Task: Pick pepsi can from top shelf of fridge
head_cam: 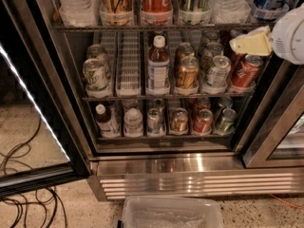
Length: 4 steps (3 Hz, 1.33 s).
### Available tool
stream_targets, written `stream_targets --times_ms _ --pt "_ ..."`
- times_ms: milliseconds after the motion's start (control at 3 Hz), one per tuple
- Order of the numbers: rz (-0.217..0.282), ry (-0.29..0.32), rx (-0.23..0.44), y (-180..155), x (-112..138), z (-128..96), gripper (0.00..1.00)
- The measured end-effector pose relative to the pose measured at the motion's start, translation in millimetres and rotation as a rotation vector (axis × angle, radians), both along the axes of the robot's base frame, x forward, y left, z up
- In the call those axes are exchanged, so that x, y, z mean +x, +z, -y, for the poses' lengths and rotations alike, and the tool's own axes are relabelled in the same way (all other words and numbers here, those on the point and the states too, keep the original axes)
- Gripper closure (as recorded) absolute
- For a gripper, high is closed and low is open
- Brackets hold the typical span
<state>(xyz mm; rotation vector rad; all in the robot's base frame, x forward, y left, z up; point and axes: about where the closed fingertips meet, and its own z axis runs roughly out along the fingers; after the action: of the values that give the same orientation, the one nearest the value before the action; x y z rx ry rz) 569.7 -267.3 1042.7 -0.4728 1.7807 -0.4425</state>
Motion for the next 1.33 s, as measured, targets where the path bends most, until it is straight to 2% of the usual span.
stream_targets --times_ms 333,667,1000,1333 --pt "0.07 -0.019 0.061 15 10 12 0.07" --pt "0.115 -0.039 0.111 25 15 20 0.16" --pt "0.142 -0.04 0.155 28 20 21 0.2" --pt "0.153 -0.032 0.179 27 26 14 0.33"
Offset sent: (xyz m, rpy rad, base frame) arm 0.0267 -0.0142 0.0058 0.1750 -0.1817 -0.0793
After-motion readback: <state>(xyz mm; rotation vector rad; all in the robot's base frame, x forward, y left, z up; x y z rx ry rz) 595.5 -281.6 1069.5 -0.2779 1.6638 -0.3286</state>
